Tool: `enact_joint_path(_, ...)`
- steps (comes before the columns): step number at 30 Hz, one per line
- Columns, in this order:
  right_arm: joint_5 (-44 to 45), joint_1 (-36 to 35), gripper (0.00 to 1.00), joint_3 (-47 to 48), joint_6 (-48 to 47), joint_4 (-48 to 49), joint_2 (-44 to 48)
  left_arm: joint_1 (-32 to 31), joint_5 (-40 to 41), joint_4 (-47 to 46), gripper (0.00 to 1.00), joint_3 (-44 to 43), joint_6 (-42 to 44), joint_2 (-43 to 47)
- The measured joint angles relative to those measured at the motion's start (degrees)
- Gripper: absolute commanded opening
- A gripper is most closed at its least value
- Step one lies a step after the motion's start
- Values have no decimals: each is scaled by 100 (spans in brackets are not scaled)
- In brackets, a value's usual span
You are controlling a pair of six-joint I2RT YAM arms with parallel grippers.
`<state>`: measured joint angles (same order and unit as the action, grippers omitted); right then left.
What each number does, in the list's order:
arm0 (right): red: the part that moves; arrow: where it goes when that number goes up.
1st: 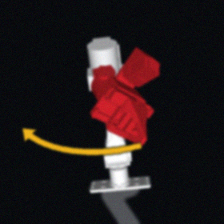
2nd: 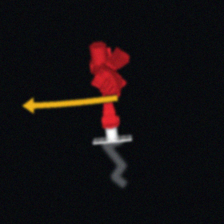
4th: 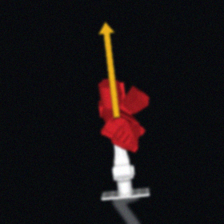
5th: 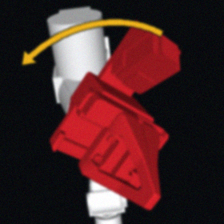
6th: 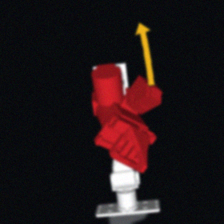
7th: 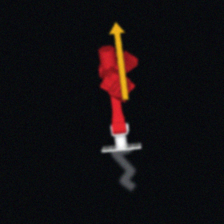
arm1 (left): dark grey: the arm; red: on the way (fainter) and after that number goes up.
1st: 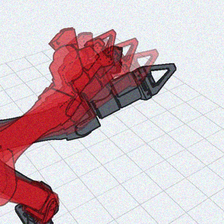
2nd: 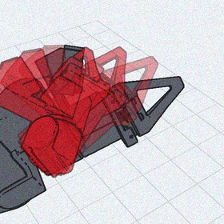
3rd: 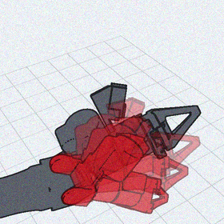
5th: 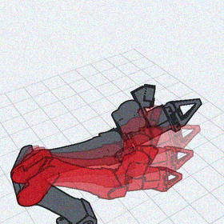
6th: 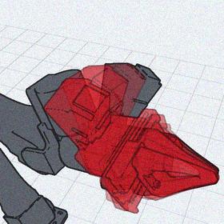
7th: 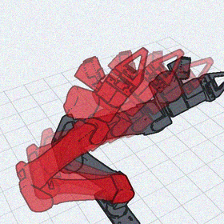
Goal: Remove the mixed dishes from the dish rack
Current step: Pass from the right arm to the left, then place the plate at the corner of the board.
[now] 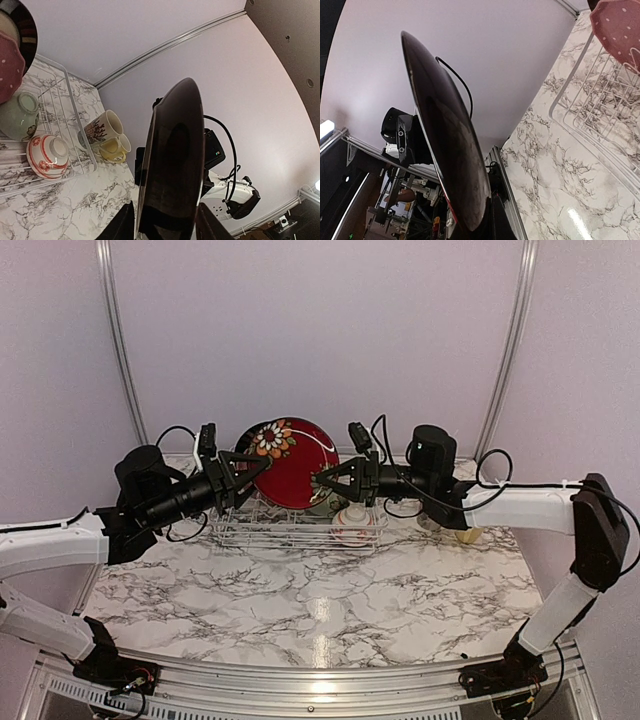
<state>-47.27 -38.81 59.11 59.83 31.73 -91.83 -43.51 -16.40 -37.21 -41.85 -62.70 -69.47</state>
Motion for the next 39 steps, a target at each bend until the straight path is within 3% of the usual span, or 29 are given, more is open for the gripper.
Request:
enact_joint_path(2, 9, -20, 0, -2, 22, 55, -7, -13, 118, 127, 19, -92, 50, 7)
enact_joint_path(4, 52, -24, 0, -2, 52, 70, -4, -61, 369, 431, 12, -199, 302, 33)
enact_joint_path(9, 396, -109, 0, -57, 48, -391, -48, -181, 1126, 1585, 26, -343, 831, 76)
enact_joint_path(15, 402, -125, 0, -61, -186, -275, -52, -197, 1200, 1714, 29, -433, 577, 168)
enact_joint_path(20, 468, -160, 0, -33, -402, -313, -52, -197, 1141, 1698, 18, -466, 413, 98)
enact_joint_path(23, 542, -175, 0, 2, -437, -361, -52, -195, 1169, 1751, 0, -503, 549, 48)
enact_joint_path(25, 619, -192, 0, 13, -444, -535, -55, -195, 1252, 1888, 0, -485, 675, 24)
enact_joint_path(31, 621, -212, 33, 15, -688, -511, -59, -166, 1390, 1954, 0, -415, 393, 74)
enact_joint_path(34, 772, -212, 68, 26, -970, -557, 44, -61, 1434, 2122, 0, -273, 138, 258)
enact_joint_path(37, 1049, -212, 82, 26, -1311, -737, 234, 140, 1436, 2337, 0, -164, -33, 481)
enact_joint_path(39, 1279, -212, 85, 31, -1550, -927, 411, 376, 1384, 2527, 0, -105, -122, 686)
